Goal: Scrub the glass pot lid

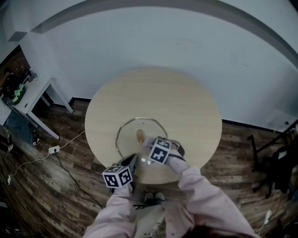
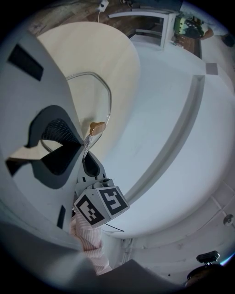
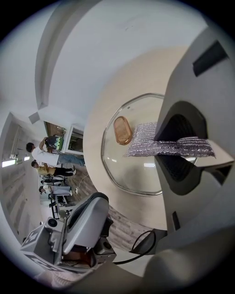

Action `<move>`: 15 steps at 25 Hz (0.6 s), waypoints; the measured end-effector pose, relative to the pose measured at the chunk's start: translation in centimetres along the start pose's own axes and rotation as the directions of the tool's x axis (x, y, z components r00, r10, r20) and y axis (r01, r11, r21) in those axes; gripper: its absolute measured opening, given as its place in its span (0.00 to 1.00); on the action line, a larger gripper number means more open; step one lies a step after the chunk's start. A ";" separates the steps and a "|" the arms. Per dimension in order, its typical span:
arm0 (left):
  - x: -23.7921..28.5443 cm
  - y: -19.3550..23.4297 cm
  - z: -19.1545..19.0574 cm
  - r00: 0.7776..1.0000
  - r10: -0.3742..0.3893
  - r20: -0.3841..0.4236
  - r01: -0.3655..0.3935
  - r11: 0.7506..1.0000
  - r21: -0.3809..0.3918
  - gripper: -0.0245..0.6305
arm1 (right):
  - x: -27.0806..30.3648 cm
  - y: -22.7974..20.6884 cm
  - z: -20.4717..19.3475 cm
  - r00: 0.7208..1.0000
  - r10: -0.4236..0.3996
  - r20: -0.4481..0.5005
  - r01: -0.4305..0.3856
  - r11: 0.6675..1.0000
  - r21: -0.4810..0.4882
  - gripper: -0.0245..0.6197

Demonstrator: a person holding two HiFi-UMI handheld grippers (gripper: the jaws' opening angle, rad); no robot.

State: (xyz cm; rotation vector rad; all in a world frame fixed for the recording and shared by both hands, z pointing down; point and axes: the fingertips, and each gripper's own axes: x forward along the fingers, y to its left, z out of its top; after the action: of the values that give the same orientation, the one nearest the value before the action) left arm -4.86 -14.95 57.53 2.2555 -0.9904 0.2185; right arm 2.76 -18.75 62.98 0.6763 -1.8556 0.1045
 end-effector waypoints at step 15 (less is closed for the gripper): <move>-1.0 1.1 -0.1 0.999 0.032 0.025 -0.032 0.999 -0.025 0.03 | -0.1 1.3 1.1 0.999 -0.037 0.000 0.036 0.981 0.189 0.16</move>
State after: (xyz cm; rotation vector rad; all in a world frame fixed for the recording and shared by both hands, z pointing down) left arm -6.31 -14.79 57.75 2.2269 -1.0378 0.1909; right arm 1.18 -18.06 62.78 0.8421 -1.8504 0.2587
